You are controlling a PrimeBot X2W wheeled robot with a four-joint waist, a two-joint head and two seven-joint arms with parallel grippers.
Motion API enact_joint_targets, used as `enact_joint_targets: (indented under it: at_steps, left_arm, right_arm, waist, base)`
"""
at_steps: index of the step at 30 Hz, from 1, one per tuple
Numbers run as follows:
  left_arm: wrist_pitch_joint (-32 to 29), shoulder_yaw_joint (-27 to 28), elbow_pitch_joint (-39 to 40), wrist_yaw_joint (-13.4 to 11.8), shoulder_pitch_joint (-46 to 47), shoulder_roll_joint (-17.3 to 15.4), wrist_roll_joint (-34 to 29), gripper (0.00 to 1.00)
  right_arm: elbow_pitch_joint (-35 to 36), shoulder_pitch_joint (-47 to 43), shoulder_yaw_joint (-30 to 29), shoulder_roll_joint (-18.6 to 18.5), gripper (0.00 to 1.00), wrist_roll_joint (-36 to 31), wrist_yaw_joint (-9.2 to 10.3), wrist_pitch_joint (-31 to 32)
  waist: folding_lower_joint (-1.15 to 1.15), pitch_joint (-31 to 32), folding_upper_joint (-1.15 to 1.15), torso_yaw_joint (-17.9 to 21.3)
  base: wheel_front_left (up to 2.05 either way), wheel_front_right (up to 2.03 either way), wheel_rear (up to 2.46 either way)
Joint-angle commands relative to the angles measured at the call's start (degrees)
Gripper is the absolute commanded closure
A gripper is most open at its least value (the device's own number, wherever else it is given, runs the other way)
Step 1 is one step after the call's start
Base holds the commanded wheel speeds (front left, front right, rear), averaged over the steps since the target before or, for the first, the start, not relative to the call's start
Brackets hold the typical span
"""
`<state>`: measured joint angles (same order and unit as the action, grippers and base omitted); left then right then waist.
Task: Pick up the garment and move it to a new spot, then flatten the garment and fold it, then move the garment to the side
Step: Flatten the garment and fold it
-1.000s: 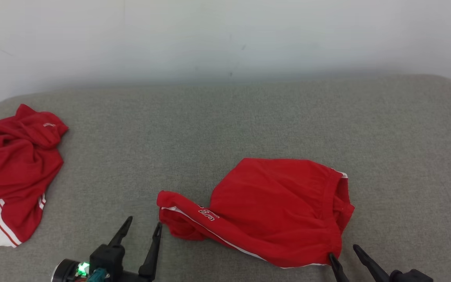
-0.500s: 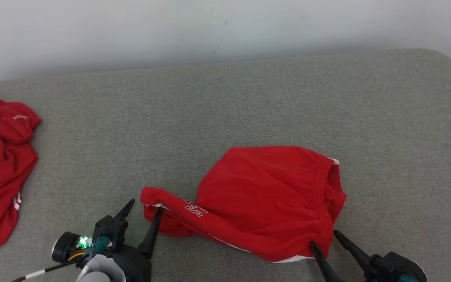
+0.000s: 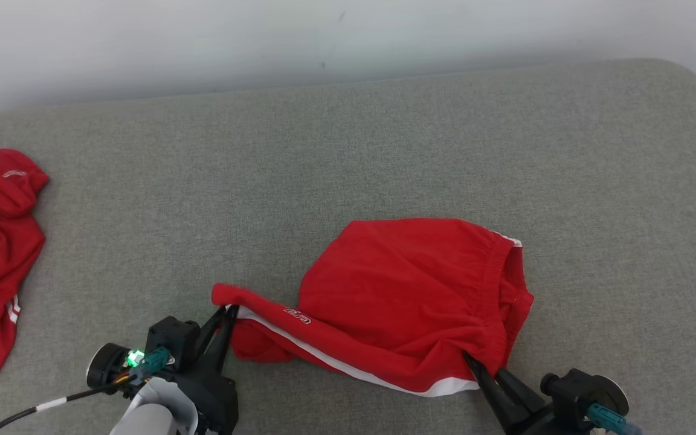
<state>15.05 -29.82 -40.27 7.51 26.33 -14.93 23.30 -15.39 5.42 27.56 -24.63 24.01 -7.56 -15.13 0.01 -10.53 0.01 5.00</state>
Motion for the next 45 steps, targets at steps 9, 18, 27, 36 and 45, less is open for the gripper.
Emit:
enact_joint_targets:
  at_steps: [9, 18, 27, 36, 45]
  left_arm:
    - [0.19, 3.55, 12.89, -0.09, -7.44, -1.72, -2.59, 1.0]
    - [-1.26, 2.34, 20.1, -0.09, -1.41, -5.35, -3.53, 1.0]
    - [-10.44, -5.26, 24.13, -0.09, 23.57, -11.16, 3.04, 1.0]
    - [-15.65, -11.74, 15.15, -0.09, 54.67, -12.37, 13.91, 1.0]
    - [-14.51, -15.72, 3.91, -0.09, 77.31, -9.6, 18.71, 1.0]
  right_arm:
    - [6.37, -2.24, -2.51, -0.37, 1.0, 3.48, 0.16, -0.01]
    - [10.4, 3.93, -2.07, -4.35, 1.0, 8.39, 0.17, 0.2]
    - [9.89, 28.12, -1.11, -8.14, 1.0, 21.53, 0.16, 6.37]
    - [0.46, 61.61, -0.35, -7.43, 1.0, 32.83, 0.16, 14.71]
    - [-14.51, 87.58, 1.58, -4.32, 1.0, 35.18, 0.16, 18.73]
  waist:
    - [-0.01, 2.99, -0.01, -1.29]
    - [-0.01, 3.28, -0.01, -2.05]
    - [-0.01, -4.32, -0.01, -1.07]
    - [-0.01, -15.26, -0.01, 0.2]
    - [-0.01, -23.5, -0.01, 1.02]
  base:
    - [0.0, 0.0, 0.0]
    - [0.0, 0.0, 0.0]
    - [0.0, 0.0, 0.0]
    - [0.0, 0.0, 0.0]
    - [0.0, 0.0, 0.0]
